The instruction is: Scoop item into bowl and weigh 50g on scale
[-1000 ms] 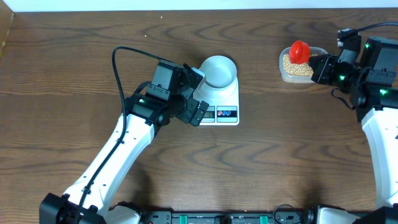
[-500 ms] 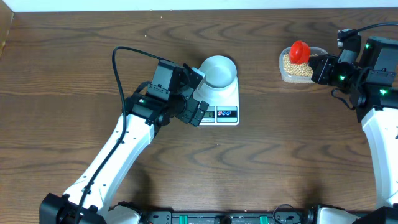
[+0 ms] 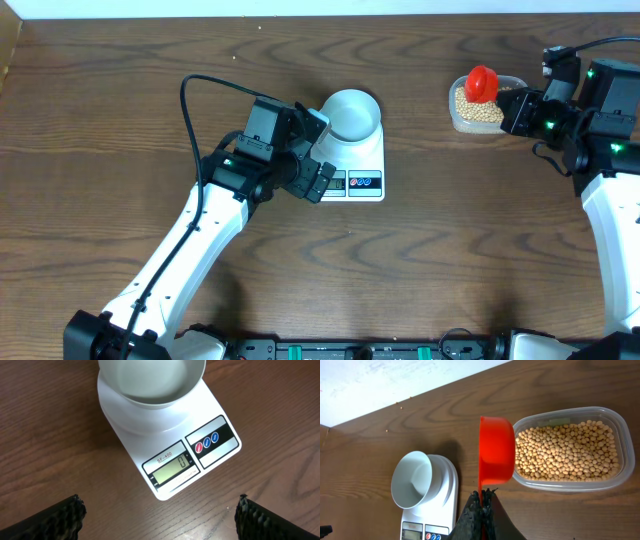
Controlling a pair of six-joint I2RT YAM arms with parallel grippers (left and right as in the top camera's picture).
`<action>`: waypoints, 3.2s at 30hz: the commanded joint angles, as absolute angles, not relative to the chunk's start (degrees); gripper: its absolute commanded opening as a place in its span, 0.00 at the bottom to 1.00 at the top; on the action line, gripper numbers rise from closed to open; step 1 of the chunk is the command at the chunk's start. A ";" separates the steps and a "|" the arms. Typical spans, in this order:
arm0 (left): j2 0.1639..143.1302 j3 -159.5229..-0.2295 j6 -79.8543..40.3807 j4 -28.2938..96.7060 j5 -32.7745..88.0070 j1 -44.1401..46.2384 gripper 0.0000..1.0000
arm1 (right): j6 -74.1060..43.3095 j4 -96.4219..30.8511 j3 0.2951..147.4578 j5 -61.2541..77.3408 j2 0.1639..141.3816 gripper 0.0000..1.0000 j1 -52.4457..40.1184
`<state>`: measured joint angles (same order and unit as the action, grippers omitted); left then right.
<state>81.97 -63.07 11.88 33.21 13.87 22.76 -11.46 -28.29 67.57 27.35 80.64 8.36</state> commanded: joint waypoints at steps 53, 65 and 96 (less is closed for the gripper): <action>81.97 -63.09 12.40 34.50 14.79 22.63 0.98 | -10.35 -38.24 77.14 24.77 80.79 0.01 8.60; 81.97 -63.09 12.40 34.50 14.79 22.63 0.98 | -6.48 -49.58 91.24 12.34 91.02 0.01 9.32; 81.97 -63.09 12.40 34.50 14.79 22.63 0.98 | 4.97 -45.63 91.15 17.15 107.94 0.01 12.78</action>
<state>81.97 -63.09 11.88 34.35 14.31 22.76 3.70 -45.80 90.21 14.44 106.45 12.45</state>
